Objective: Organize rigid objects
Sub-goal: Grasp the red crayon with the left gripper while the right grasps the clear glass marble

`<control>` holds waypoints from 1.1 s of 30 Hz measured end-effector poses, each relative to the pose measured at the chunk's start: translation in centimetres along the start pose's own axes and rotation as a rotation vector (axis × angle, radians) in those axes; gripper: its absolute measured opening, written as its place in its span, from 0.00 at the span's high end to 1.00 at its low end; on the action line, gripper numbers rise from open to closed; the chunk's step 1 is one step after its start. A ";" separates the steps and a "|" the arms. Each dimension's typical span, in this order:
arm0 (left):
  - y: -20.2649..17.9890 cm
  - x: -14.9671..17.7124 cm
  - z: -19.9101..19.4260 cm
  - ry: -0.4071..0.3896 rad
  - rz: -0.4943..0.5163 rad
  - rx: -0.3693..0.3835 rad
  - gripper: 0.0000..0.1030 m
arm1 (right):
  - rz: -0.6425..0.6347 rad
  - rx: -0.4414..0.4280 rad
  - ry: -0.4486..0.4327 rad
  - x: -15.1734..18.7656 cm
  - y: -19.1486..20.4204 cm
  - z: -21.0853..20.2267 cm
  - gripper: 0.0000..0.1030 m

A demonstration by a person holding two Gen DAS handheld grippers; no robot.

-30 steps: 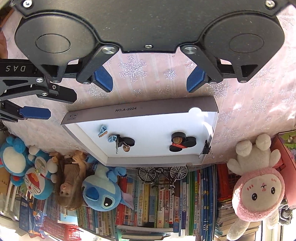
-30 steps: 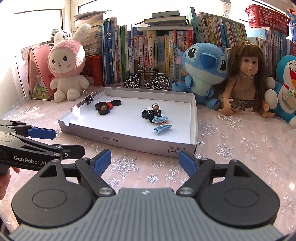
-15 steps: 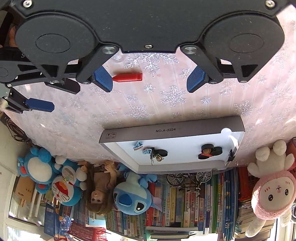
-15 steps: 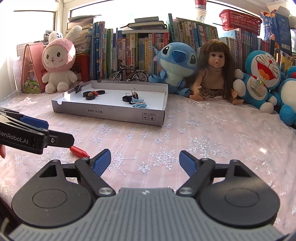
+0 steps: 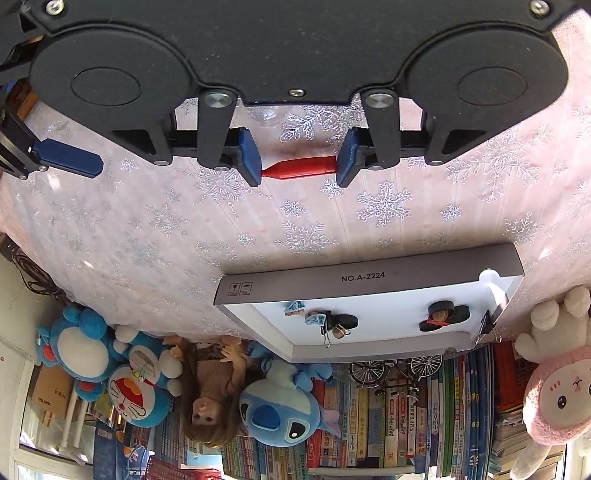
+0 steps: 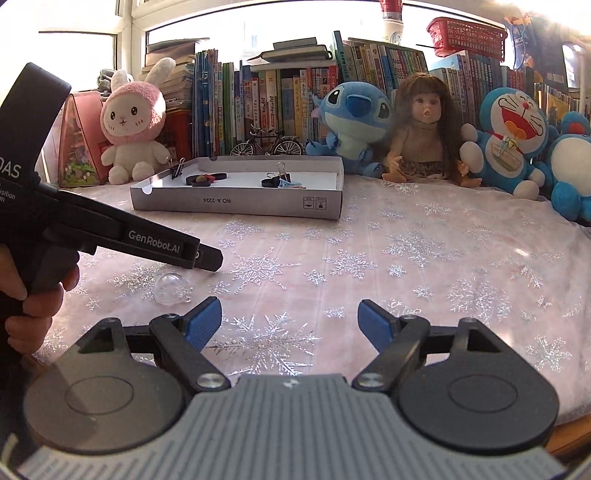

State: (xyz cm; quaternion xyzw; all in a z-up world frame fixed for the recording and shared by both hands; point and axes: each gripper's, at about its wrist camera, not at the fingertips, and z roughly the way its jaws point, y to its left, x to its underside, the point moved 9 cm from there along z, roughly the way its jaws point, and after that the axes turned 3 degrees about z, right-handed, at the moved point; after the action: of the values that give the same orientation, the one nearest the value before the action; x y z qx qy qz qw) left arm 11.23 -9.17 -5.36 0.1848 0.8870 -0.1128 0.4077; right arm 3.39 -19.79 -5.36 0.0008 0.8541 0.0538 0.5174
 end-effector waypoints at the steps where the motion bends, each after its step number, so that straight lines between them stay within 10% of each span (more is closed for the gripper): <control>1: 0.5 -0.2 -0.3 -0.008 -0.010 -0.011 0.59 | 0.004 -0.011 -0.002 0.0 0.4 0.0 0.14; 11: 5.9 1.3 -5.7 -0.118 -0.124 -0.207 0.59 | 0.037 -0.103 0.000 0.2 5.6 0.9 0.35; 23: 7.0 4.0 -6.7 -0.098 -0.119 -0.231 0.59 | -0.027 -0.070 0.001 0.0 8.4 2.8 0.63; 33: 6.6 3.6 -6.3 -0.096 -0.111 -0.214 0.59 | -0.029 -0.060 -0.005 -0.4 8.1 2.8 0.63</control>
State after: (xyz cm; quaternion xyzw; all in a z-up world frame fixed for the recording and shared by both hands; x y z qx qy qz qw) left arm 7.58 -0.11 -4.39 0.0852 0.8824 -0.0488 0.4602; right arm 5.59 -11.50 -5.58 -0.0271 0.8507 0.0718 0.5201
